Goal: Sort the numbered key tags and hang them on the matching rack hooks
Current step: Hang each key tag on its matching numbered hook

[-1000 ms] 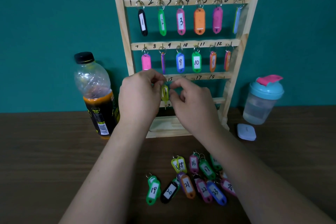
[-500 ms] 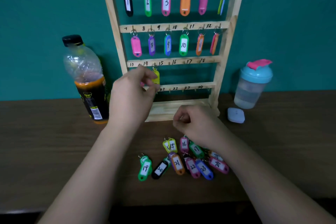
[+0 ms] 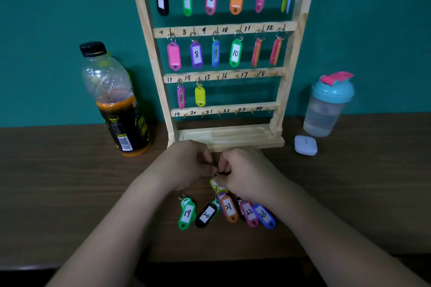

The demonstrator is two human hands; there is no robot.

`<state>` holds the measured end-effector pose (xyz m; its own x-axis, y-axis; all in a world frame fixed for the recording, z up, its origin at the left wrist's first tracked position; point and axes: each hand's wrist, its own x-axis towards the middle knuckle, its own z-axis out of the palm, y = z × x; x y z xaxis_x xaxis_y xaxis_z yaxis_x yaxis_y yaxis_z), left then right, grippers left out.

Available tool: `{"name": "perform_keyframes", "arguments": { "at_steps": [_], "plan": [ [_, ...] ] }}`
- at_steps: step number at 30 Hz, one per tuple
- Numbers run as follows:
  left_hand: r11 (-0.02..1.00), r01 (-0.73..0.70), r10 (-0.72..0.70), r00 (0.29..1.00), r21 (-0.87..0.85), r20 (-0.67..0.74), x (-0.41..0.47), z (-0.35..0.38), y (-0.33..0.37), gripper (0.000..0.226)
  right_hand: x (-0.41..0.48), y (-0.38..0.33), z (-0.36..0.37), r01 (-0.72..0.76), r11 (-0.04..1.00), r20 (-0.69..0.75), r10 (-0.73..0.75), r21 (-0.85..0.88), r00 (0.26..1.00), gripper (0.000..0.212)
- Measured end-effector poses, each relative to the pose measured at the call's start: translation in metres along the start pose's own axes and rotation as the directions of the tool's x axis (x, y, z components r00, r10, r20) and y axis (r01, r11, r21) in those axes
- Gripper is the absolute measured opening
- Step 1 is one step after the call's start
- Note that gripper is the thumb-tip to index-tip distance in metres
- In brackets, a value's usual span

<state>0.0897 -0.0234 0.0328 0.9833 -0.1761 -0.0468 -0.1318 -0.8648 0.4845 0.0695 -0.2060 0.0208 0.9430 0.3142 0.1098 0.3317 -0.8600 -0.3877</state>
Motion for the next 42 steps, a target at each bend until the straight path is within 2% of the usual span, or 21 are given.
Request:
{"name": "perform_keyframes", "arguments": {
  "at_steps": [4, 11, 20, 25, 32, 39, 42],
  "plan": [
    [1.000, -0.011, 0.011, 1.000, -0.003, 0.024, 0.001, 0.004, 0.005, 0.009, 0.001, -0.003, 0.003, -0.048, 0.998, 0.007, 0.048, 0.047, 0.999, 0.018],
    [1.000, -0.020, 0.020, 0.999, 0.006, 0.026, 0.001, 0.004, 0.004, 0.012, 0.004, -0.009, 0.011, -0.089, 0.992, 0.005, 0.089, 0.091, 0.996, 0.018],
    [1.000, -0.027, 0.027, 0.999, 0.004, 0.018, 0.000, -0.001, -0.003, 0.013, 0.007, -0.002, 0.007, -0.031, 0.997, -0.051, 0.034, 0.065, 0.998, 0.016],
    [0.999, -0.031, 0.031, 0.999, 0.042, -0.014, -0.001, -0.007, -0.006, 0.015, 0.008, 0.006, -0.005, 0.010, 1.000, -0.014, -0.010, 0.019, 1.000, 0.015],
    [0.999, -0.033, 0.033, 0.999, 0.000, -0.040, 0.000, -0.009, -0.005, 0.013, 0.012, 0.005, -0.004, 0.000, 1.000, 0.031, 0.000, 0.000, 1.000, 0.013],
    [1.000, -0.023, 0.023, 1.000, -0.012, -0.005, 0.001, -0.008, -0.005, 0.015, 0.014, 0.006, -0.008, 0.007, 1.000, 0.013, -0.007, 0.017, 1.000, 0.006],
    [1.000, -0.018, 0.018, 1.000, -0.006, 0.005, 0.002, -0.007, -0.006, 0.015, 0.009, 0.002, -0.010, 0.035, 0.999, 0.069, -0.035, 0.003, 0.997, 0.016]
  ]
}}
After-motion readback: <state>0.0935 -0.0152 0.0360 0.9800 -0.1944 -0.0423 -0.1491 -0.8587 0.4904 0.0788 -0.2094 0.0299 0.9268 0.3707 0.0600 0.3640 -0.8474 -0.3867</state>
